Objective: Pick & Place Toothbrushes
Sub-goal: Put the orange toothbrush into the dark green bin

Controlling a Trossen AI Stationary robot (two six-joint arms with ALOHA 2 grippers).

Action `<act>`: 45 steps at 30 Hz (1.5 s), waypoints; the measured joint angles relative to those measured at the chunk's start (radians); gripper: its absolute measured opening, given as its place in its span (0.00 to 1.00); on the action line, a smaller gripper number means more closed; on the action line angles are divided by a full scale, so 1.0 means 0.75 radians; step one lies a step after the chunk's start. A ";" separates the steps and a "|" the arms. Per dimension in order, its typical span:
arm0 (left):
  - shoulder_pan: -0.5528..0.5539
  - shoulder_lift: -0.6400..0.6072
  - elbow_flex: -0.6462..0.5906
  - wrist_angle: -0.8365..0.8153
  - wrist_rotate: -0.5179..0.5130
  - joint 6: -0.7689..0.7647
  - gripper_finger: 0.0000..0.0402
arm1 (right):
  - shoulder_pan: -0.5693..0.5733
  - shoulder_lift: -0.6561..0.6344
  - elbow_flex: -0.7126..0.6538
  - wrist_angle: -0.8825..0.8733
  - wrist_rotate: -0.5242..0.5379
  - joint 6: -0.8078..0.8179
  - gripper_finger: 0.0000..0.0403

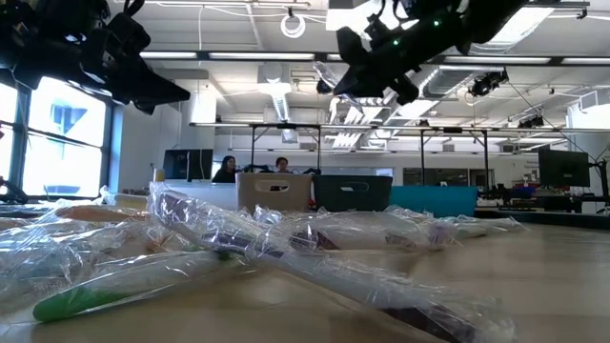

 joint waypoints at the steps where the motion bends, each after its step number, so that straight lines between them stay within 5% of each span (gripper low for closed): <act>1: 0.000 0.000 0.000 0.000 0.000 0.000 0.00 | -0.009 0.021 0.029 -0.011 -0.011 -0.004 0.09; 10: 0.000 0.000 0.000 0.010 -0.007 0.001 0.00 | -0.125 0.201 0.249 -0.249 -0.035 -0.052 0.09; 23: 0.000 -0.001 0.000 0.010 -0.011 0.001 0.00 | -0.351 0.278 0.266 -0.451 -0.247 0.026 0.09; 45: 0.000 -0.001 0.000 0.010 -0.010 0.001 0.00 | -0.392 0.473 0.265 -0.459 -0.257 -0.010 0.09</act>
